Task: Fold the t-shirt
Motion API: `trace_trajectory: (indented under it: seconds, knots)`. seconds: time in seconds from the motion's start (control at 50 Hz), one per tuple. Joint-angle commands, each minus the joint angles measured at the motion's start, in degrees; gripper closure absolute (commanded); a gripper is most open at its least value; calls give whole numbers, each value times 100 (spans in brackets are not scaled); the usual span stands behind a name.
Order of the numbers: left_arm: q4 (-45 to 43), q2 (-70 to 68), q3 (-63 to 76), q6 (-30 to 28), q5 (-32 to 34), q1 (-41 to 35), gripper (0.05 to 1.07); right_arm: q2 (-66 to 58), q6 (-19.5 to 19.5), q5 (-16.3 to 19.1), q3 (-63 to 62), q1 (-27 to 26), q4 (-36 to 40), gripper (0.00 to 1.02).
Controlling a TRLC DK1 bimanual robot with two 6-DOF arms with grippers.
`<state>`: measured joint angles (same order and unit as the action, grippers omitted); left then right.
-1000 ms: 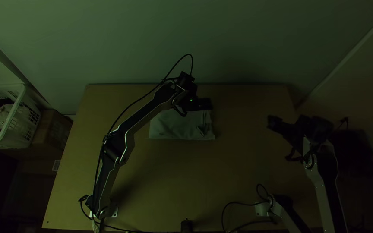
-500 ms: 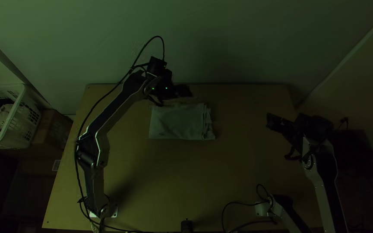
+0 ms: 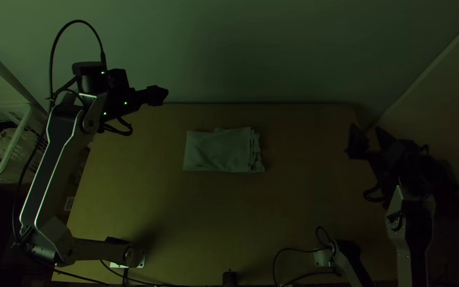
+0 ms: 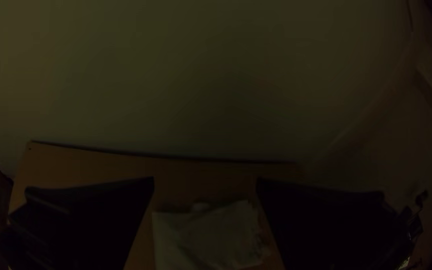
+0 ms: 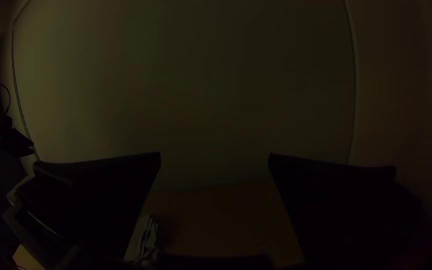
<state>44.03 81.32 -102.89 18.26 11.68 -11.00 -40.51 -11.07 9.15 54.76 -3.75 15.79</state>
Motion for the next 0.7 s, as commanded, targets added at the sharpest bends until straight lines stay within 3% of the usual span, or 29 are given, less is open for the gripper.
trace_trajectory:
  seconds: [0.0, 0.34, 0.54, 0.68]
  knots:
    - [-334, -960, 885, -288, -78, 362, 9, 333, 228, -45, 166, 32, -155, 4]
    - [-1213, -3201, 2924, -886, -78, 2138, 10, 1502, 351, -62, -212, -21, -445, 4]
    - [-2346, -4818, 4567, -1202, -87, 2823, 10, 2724, 334, -62, -1222, -56, -1764, 4]
    - [-2883, -5592, 5543, -1334, -78, 3087, 10, 3243, 281, -62, -1627, -3, -1799, 4]
